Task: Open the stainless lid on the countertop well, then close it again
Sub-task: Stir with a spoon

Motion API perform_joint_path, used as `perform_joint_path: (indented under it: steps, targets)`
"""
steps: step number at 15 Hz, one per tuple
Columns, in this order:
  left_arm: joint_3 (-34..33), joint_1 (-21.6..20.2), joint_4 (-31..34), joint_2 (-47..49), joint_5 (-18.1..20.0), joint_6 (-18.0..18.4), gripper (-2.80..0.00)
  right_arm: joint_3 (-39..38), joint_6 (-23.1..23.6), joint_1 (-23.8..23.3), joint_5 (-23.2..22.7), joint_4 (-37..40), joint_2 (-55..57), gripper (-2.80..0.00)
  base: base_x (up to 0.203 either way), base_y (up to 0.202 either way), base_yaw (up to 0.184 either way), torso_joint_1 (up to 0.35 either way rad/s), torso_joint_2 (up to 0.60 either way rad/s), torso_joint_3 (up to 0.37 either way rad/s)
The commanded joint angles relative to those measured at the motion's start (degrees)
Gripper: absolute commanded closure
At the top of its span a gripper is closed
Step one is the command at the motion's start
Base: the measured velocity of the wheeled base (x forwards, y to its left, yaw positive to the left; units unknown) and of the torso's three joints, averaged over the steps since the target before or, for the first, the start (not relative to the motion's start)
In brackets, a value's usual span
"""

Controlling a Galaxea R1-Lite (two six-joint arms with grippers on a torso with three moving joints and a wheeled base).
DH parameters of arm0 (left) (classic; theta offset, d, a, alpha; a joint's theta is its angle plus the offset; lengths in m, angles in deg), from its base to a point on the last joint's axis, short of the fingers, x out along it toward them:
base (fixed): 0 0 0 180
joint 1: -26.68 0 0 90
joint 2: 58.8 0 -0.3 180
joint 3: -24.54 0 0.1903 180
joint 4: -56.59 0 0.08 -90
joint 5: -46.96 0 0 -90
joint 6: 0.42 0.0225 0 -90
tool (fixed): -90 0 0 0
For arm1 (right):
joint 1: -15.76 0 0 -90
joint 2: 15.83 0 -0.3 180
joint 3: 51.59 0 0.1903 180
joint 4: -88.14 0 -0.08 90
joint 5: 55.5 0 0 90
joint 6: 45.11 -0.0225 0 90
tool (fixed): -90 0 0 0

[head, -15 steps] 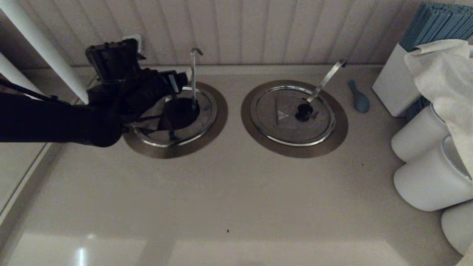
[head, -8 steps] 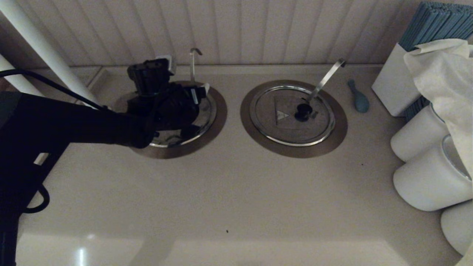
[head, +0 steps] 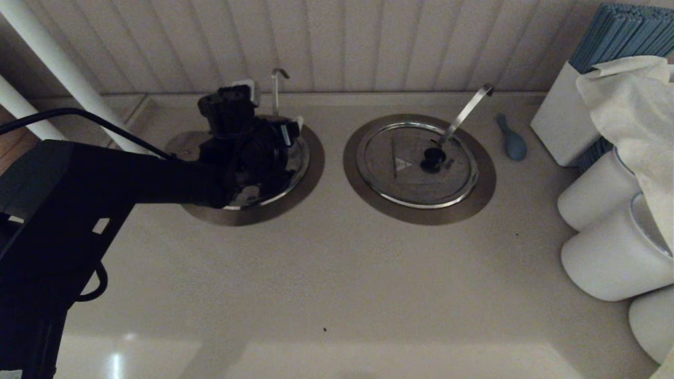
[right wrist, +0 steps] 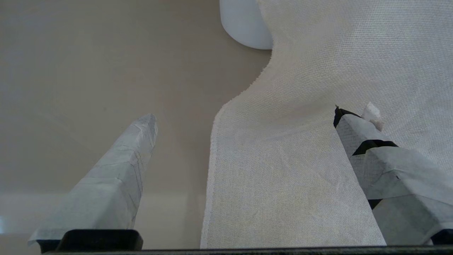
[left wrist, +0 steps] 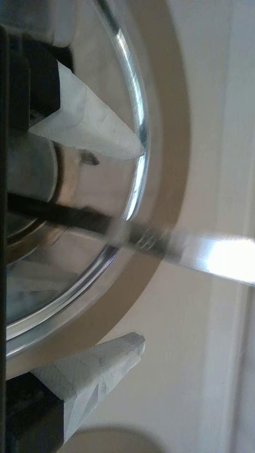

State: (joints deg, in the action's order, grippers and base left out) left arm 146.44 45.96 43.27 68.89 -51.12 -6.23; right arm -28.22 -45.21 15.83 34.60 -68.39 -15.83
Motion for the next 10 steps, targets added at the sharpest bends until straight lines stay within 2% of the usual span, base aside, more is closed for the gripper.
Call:
perform_joint_path:
  steps: [1,3,10]
  targets:
    - [2.6,0.2,-0.2,2.5,-1.0,0.0,0.00,0.0,0.0,0.0,0.0,0.0,0.1,-2.80,0.000,0.000,0.000,0.000,0.00,0.000]
    - [5.2,0.2,-0.2,4.2,-1.8,0.0,0.00,0.0,0.0,0.0,0.0,0.0,0.1,-2.80,0.000,0.000,0.000,0.000,0.00,0.000]
    - [5.0,0.2,-0.9,2.8,-2.2,-0.2,0.00,0.0,0.0,0.0,0.0,0.0,0.0,-2.80,0.000,0.000,0.000,0.000,0.00,0.000]
